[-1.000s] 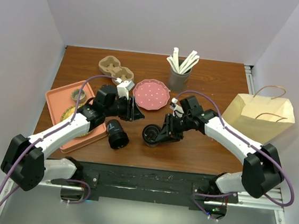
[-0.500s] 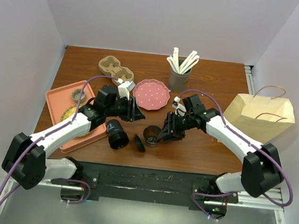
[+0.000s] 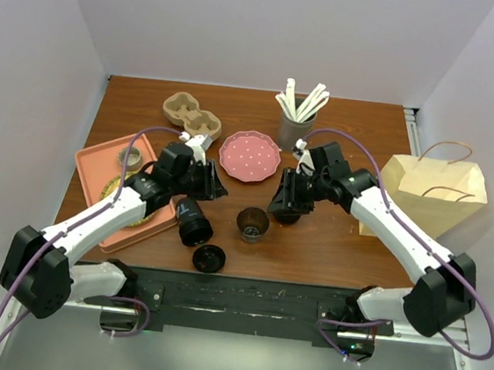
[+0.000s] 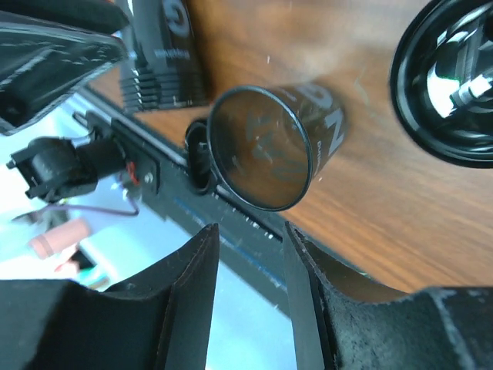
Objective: Pack the takeout coffee
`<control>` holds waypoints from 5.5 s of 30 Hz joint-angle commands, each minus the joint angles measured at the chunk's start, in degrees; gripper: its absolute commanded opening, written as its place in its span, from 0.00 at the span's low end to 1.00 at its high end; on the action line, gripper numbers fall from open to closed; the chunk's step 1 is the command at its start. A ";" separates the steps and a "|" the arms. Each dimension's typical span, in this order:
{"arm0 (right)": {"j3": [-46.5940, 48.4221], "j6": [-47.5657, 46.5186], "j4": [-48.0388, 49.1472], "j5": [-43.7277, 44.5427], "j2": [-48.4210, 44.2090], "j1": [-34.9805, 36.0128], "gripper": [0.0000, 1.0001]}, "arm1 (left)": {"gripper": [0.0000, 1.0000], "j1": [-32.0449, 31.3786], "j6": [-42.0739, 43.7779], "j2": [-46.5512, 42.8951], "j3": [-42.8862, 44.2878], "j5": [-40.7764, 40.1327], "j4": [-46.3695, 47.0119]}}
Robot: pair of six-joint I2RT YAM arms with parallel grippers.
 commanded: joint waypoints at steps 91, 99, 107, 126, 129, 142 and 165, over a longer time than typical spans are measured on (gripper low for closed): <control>-13.65 -2.50 34.80 -10.55 -35.92 -0.18 0.58 | 0.00 -15.80 -25.61 -9.27 1.96 34.65 42.11; -17.78 6.13 35.16 -6.78 -41.63 -0.09 0.47 | 0.00 -13.06 -25.95 -10.33 2.40 29.37 43.51; -20.16 15.18 42.97 -7.30 -39.88 -0.18 0.47 | 0.00 -13.06 -32.10 -10.15 0.56 29.02 53.08; -18.75 17.83 49.21 -8.79 -36.10 -0.09 0.52 | 0.00 -13.15 -36.94 -11.91 -1.82 27.88 57.31; -18.05 17.74 49.92 -9.84 -34.43 -0.18 0.52 | 0.00 -13.15 -37.12 -11.91 -1.82 27.96 57.75; -18.13 20.99 57.12 -12.48 -30.91 -0.09 0.46 | 0.00 -13.15 -37.29 -12.79 -2.96 28.05 57.93; -17.17 22.05 60.82 -16.96 -28.54 0.61 0.33 | 0.00 -13.15 -39.05 -11.30 -3.75 28.23 62.32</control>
